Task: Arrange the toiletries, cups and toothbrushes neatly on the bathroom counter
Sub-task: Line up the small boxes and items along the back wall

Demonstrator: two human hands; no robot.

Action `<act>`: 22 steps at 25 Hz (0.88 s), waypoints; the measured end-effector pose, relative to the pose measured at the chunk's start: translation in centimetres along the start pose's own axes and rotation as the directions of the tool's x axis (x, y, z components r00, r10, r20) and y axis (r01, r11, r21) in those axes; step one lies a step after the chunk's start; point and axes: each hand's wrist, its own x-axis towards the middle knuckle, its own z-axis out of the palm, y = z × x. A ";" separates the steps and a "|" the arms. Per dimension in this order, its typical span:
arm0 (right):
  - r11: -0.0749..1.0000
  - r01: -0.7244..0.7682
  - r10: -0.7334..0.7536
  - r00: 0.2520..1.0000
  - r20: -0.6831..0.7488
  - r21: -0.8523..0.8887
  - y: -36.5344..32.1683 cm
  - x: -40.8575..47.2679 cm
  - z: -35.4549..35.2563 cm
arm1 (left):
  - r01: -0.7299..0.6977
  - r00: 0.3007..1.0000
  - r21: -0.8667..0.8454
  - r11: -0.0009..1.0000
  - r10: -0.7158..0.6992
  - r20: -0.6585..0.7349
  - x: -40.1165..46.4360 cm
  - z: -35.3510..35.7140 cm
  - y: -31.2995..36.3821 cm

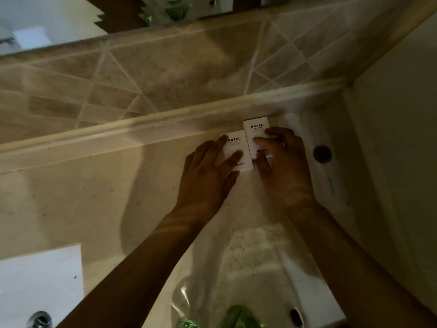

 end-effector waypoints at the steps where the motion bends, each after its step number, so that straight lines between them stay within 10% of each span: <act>1: 1.000 -0.001 0.001 1.000 -0.002 0.005 0.0 0.0 0.0 | 0.006 1.000 0.001 1.000 -0.006 -0.010 0.2 0.1 0.0; 22: 0.986 0.023 -0.013 0.998 -0.061 0.168 0.0 -1.7 -0.7 | -0.005 0.999 -0.121 0.993 -0.001 -0.054 0.2 -0.7 -0.9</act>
